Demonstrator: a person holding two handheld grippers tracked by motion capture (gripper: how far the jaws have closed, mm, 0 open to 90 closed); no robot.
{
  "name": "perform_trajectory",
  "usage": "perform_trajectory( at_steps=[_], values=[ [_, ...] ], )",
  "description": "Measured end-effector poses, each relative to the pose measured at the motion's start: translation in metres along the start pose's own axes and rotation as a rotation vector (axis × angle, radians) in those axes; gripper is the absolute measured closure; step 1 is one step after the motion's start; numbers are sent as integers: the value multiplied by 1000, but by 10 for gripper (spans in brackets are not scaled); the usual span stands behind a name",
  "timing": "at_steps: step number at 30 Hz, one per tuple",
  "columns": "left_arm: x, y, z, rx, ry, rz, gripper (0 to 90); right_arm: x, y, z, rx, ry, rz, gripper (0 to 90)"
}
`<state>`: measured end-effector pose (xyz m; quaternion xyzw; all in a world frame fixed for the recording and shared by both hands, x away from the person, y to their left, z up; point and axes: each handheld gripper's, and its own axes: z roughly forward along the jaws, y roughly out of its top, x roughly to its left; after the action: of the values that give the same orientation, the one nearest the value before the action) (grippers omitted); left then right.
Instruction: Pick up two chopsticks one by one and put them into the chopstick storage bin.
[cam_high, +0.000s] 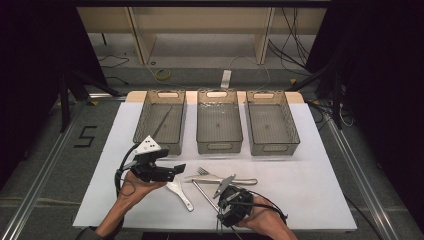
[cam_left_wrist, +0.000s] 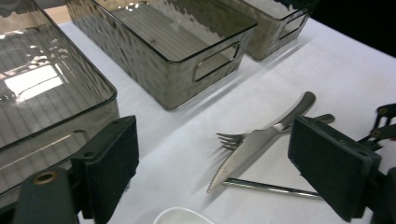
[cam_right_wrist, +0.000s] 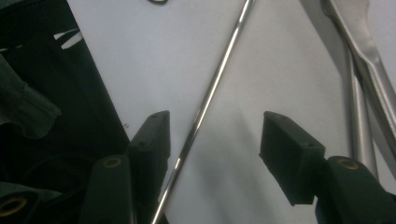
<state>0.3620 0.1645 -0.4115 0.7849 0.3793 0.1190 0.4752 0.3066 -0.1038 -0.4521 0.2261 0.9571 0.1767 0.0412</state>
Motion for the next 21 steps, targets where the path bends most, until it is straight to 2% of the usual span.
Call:
perform_trajectory(
  at_steps=[4,5,8,13,21],
  values=[
    [-3,-3,-6,-18,-17,-11,152,2,4,2,24,8,15,517],
    [-3,-3,-7,-21,-21,-10,153,0,4,4,24,5,-13,544],
    [-4,-5,-9,-28,-24,-20,153,0,4,6,40,10,-13,577],
    [-6,-6,-8,-18,-17,7,153,0,5,8,52,15,-19,607],
    [-6,-6,-9,-19,-14,7,153,1,6,11,76,12,-43,670]
  ],
)
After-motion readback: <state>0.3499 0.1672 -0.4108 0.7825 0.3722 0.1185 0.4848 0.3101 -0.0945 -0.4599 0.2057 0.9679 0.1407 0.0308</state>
